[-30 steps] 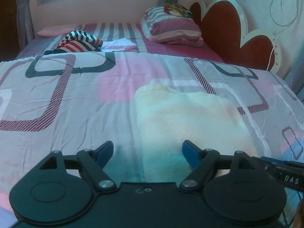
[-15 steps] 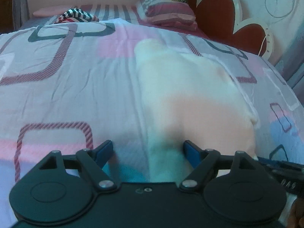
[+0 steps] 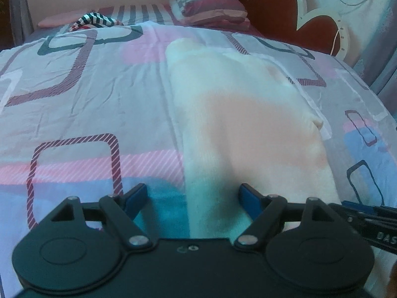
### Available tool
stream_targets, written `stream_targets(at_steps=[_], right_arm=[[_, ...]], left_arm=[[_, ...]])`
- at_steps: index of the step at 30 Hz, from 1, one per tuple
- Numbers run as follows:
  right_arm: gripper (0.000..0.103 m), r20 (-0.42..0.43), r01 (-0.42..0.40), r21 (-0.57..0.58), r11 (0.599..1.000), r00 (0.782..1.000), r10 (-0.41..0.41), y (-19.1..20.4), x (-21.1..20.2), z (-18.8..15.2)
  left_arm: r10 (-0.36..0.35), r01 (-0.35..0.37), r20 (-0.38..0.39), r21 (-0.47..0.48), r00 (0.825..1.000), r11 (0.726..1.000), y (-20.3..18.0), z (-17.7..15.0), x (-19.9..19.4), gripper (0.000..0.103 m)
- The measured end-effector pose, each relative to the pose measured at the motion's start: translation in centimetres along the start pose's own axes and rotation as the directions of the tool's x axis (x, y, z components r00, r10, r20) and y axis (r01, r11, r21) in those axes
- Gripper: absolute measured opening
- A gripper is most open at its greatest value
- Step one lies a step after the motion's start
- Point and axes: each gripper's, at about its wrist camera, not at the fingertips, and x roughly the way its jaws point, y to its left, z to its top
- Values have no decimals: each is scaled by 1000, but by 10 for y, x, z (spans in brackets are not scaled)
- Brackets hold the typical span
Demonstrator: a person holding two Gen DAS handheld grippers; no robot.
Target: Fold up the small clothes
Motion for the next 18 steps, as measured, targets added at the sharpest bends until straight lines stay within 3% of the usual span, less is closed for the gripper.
stream_targets(at_steps=[9,11,13,18], right_arm=[[39,49,5,33,999,999,-6,2,-32,-8],[41,45,7,41,999,999,-8,1,-34,-10],[51,44,1,46,999,999,-3,-2,-33,-9],[54,67,-13,9,1000,998,13,-3,-28,3]], left_arm=[[49,-50,39,45,998,998,-8,-5,-11,83],[62,-65,49,51,997,997,-10,-4,-14,84],[78,-82,67,64,995,995,-13,-1,-16,84],[105,-113,107,76,989,991,-19,8,-22,85]])
